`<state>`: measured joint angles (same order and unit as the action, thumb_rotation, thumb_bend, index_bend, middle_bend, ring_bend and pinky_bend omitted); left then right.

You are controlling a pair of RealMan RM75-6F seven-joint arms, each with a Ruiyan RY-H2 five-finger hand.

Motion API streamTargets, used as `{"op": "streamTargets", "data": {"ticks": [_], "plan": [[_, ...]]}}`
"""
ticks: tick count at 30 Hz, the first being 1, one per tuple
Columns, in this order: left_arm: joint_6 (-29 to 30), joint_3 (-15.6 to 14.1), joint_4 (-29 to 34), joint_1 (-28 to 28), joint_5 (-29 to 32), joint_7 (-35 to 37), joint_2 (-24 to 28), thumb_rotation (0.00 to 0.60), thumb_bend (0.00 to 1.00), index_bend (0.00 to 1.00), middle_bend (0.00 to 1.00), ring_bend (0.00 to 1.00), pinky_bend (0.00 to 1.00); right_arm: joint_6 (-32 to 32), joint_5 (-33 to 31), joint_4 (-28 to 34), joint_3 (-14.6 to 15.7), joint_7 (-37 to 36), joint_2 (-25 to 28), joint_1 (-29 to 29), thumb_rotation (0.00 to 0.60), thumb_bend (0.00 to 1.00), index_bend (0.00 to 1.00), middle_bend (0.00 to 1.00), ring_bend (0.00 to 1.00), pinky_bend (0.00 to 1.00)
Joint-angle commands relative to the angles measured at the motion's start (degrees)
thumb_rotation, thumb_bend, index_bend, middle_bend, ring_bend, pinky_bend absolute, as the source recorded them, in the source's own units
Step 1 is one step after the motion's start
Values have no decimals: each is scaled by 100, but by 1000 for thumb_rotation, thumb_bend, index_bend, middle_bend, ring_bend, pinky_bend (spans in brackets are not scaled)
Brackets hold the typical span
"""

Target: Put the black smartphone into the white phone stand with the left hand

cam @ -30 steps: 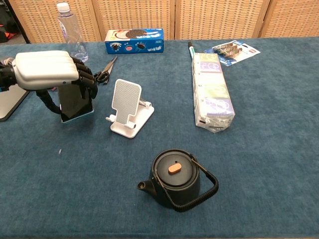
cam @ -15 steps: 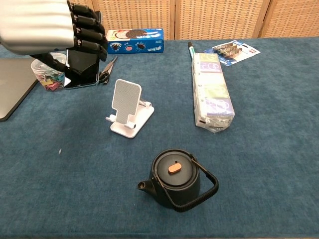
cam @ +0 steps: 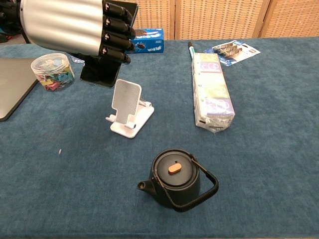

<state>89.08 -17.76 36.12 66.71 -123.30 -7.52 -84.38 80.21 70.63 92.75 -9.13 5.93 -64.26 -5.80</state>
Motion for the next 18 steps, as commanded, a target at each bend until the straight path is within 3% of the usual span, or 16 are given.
{"op": "streamTargets", "data": {"ticks": [1, 9, 18], "plan": [[-422, -55, 565, 240, -183, -418, 215, 600, 40, 630, 537, 450, 294, 69, 47, 47, 21, 36, 2, 33, 600, 0, 0, 0, 0, 0], [-842, 75, 637, -1, -40, -906, -77, 600, 53, 562, 459, 422, 219, 146, 179, 134, 114, 56, 12, 101, 600, 0, 0, 0, 0, 0], [-827, 225, 443, -290, 125, -1045, -385, 600, 54, 535, 436, 421, 211, 120, 235, 174, 119, -29, 50, 100, 600, 0, 0, 0, 0, 0]]}}
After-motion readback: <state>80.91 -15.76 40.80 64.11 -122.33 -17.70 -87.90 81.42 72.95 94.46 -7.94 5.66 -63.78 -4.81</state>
